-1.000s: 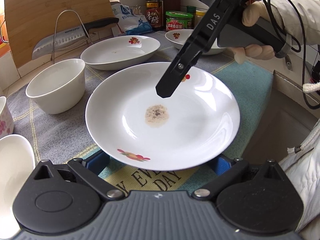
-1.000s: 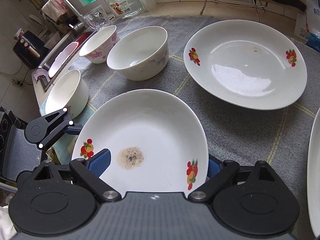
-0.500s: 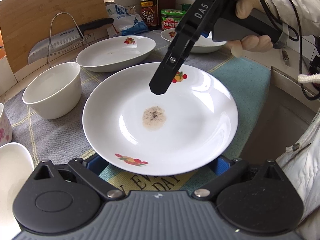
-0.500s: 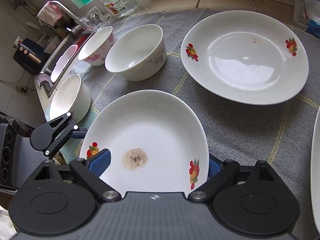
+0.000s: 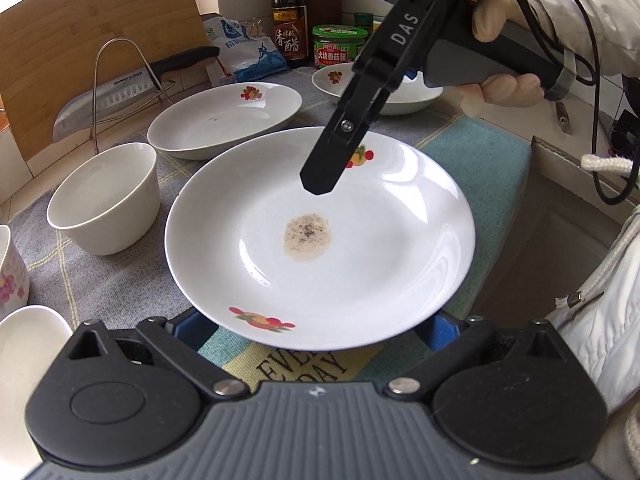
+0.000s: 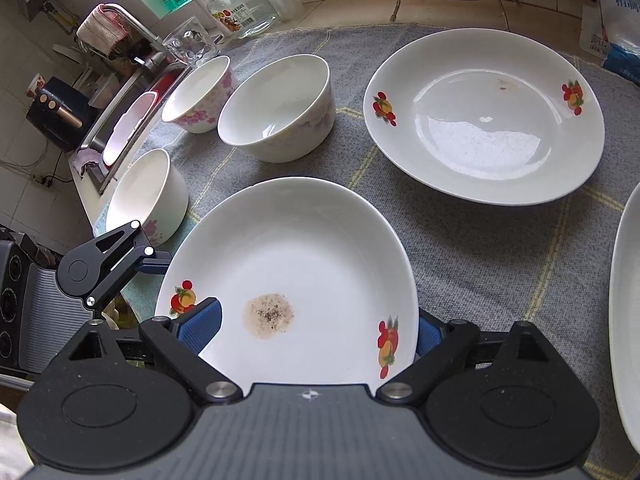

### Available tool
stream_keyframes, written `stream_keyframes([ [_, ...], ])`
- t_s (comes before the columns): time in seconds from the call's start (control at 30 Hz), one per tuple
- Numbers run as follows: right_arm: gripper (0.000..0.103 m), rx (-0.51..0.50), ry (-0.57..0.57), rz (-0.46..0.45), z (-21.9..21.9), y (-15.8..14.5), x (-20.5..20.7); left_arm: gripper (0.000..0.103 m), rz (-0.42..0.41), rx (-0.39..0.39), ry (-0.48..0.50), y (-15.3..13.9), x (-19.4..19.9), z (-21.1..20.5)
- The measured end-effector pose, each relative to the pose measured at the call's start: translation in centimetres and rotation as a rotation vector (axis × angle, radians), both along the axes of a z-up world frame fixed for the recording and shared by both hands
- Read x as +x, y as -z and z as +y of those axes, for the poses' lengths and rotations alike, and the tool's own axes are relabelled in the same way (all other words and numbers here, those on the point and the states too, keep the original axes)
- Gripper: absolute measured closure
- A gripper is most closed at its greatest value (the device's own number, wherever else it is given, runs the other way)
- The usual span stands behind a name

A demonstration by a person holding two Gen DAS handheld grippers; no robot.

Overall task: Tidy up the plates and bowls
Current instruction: 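Lift and carry the stained plate with the right gripper toward the placed plate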

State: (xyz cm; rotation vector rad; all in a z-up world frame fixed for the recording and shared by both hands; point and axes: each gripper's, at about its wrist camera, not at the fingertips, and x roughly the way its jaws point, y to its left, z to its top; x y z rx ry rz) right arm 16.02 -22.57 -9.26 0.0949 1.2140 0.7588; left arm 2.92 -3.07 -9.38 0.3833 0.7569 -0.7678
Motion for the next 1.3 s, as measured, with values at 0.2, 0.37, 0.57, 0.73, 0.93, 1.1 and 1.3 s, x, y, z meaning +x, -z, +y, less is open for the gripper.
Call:
stream_keyframes([
  [0.2, 0.005, 0.007, 0.026, -0.037, -1.4, -1.3, -0.4, 0.002, -0.013, -0.003, 0.023, -1.0, 0.7, -0.7],
  [0.37, 0.005, 0.015, 0.062, -0.068, -3.5, -2.4, -0.6, 0.002, -0.019, -0.015, 0.049, -1.9, 1.5, -2.5],
  [0.57, 0.005, 0.014, 0.109, -0.104, -7.0, -3.4, -0.5, 0.002, -0.03, -0.02, 0.087, -2.5, 2.9, -5.5],
  [0.73, 0.005, 0.009, 0.143, -0.122, -10.2, -3.5, -0.3, 0.002, -0.027, -0.027, 0.114, -2.6, 4.4, -8.4],
  [0.93, 0.005, 0.005, 0.187, -0.129, -14.0, -3.2, 0.5, 0.002, -0.01, -0.036, 0.138, -2.3, 6.3, -11.7],
  [1.1, 0.005, 0.004, 0.219, -0.138, -16.8, -2.9, 1.1, 0.002, -0.01, -0.034, 0.159, -2.0, 8.0, -14.1],
  [1.3, 0.005, -0.002, 0.249, -0.151, -19.2, -2.4, 2.2, 0.002, -0.001, -0.034, 0.168, -1.5, 10.0, -16.4],
])
